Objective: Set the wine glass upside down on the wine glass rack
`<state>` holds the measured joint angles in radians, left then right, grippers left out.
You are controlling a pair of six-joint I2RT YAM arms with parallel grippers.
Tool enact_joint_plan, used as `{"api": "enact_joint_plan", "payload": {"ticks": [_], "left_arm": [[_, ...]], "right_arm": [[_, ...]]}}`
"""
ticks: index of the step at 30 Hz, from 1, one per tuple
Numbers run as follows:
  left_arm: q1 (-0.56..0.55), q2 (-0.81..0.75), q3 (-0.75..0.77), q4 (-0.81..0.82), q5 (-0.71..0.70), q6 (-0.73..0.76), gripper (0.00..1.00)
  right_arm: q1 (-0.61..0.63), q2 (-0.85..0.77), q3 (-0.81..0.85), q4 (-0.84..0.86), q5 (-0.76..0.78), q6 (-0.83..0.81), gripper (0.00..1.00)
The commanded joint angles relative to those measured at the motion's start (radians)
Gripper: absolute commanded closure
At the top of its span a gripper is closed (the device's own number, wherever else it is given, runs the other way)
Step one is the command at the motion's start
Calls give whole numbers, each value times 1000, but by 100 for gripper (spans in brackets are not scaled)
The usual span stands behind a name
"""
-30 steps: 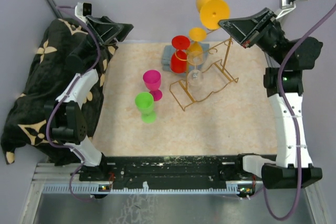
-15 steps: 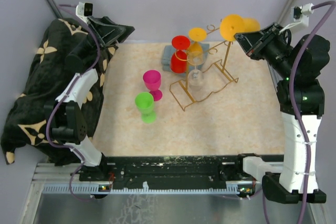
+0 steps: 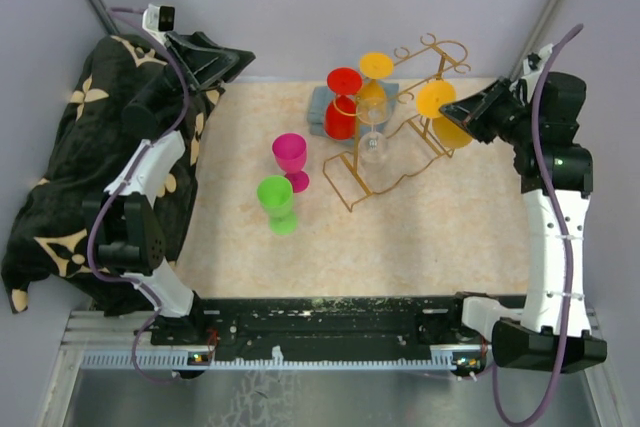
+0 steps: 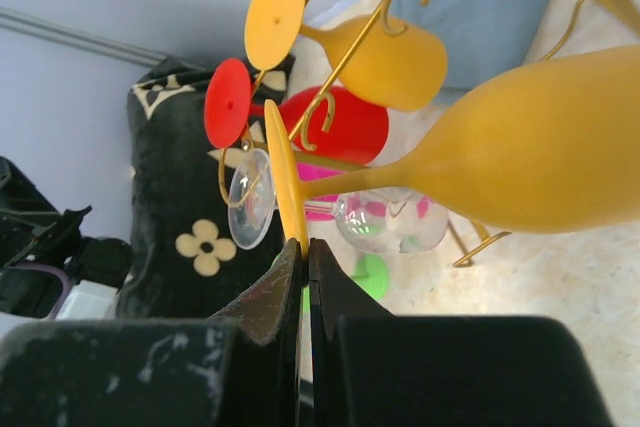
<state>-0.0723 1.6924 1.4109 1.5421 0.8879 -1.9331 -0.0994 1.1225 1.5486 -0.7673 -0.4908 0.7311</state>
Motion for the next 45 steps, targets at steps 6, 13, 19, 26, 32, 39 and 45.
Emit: {"api": "enact_joint_plan", "payload": {"ticks": [6, 13, 19, 26, 32, 39, 45], "left_arm": [[11, -60, -9, 43, 25, 38, 41], [10, -77, -13, 16, 24, 53, 41], [9, -95, -26, -8, 30, 77, 41], [10, -99, -26, -16, 31, 82, 42], [10, -100, -30, -20, 31, 87, 41], [10, -105, -30, -26, 34, 92, 41], [11, -105, -31, -34, 34, 98, 42]], "right_arm": [[-11, -28, -141, 239, -152, 170, 100], [-12, -6, -185, 350, -196, 246, 100], [-13, 16, -199, 394, -210, 267, 100], [12, 37, -212, 420, -216, 279, 100], [50, 58, -212, 443, -201, 284, 100], [74, 88, -197, 459, -183, 284, 100], [79, 106, -211, 483, -178, 285, 100]]}}
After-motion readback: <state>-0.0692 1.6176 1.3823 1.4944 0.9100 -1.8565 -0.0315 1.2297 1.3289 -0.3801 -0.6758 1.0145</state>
